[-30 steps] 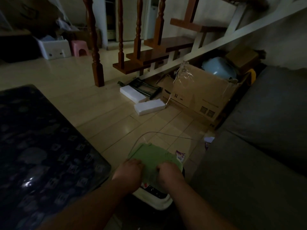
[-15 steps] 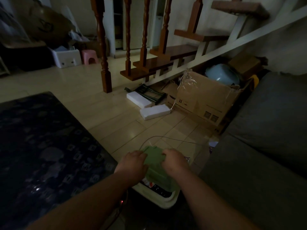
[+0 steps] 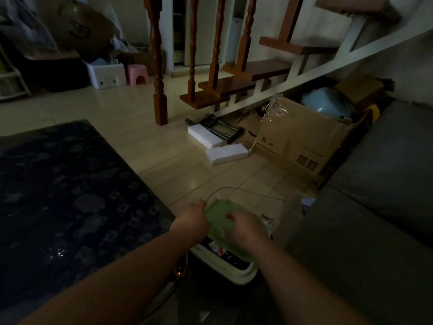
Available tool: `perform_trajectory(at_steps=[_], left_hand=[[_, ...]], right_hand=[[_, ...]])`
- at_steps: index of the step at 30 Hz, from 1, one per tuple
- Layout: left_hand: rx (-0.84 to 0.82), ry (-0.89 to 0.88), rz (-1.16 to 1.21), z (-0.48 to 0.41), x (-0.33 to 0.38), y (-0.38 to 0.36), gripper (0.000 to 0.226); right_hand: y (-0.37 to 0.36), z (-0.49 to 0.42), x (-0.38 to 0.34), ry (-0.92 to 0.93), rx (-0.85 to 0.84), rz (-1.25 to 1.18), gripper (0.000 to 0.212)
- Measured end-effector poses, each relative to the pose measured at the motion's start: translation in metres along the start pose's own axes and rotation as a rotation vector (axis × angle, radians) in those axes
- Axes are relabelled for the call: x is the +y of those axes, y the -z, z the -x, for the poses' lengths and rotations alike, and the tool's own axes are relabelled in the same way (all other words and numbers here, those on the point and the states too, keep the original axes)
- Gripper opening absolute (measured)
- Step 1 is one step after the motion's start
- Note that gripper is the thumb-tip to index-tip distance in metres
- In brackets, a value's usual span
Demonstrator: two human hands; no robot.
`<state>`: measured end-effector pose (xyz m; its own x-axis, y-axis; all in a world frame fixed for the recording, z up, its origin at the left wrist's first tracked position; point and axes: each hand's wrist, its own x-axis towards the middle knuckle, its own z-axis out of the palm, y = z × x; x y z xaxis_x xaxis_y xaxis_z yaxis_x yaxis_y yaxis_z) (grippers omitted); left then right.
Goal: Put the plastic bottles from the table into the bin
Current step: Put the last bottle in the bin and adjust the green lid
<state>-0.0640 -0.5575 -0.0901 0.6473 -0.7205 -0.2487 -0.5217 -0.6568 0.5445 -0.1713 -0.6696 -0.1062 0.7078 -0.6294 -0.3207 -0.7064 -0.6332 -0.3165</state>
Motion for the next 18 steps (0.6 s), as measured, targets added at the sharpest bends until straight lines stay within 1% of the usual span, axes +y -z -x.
perform_trajectory(at_steps=[2,3,4,5,6,7,8,10,12,13,15,18], left_hand=[[-0.058,0.063,-0.142,-0.003,-0.008,-0.013,0.016],[-0.135,0.075,-0.22,-0.004,-0.011,-0.019,0.009],[-0.208,0.077,-0.288,-0.006,-0.016,-0.028,0.013],[-0.261,0.078,-0.332,-0.006,-0.02,-0.037,0.017],[-0.277,0.088,-0.335,-0.01,-0.026,-0.047,0.023],[-0.258,0.103,-0.313,-0.013,-0.03,-0.056,0.029],[-0.2,0.112,-0.281,-0.016,-0.034,-0.062,0.036],[-0.103,0.101,-0.228,-0.023,-0.038,-0.067,0.051],[-0.128,0.051,-0.194,-0.031,-0.039,-0.069,0.066],[-0.145,0.029,-0.164,-0.034,-0.039,-0.07,0.068],[-0.143,0.014,-0.135,-0.041,-0.041,-0.073,0.062],[-0.058,-0.011,-0.127,-0.051,-0.042,-0.075,0.041]], right_hand=[[-0.027,-0.002,0.009,0.015,-0.112,0.094,0.079],[-0.038,-0.002,0.012,0.027,-0.139,0.152,0.078],[-0.046,-0.004,0.014,0.039,-0.136,0.193,0.07],[-0.049,-0.007,0.015,0.048,-0.105,0.208,0.057],[-0.047,-0.011,0.015,0.048,-0.054,0.212,0.043],[-0.043,-0.016,0.014,0.034,-0.005,0.208,0.035],[-0.037,-0.021,0.013,0.012,0.032,0.183,0.034],[-0.019,-0.029,0.013,-0.035,0.068,0.114,0.043],[-0.002,-0.035,0.013,-0.052,0.095,0.079,0.043],[0.005,-0.037,0.012,-0.047,0.103,0.071,0.04],[0.016,-0.037,0.011,-0.033,0.099,0.052,0.035],[0.025,-0.04,0.009,-0.022,0.097,0.033,0.029]])
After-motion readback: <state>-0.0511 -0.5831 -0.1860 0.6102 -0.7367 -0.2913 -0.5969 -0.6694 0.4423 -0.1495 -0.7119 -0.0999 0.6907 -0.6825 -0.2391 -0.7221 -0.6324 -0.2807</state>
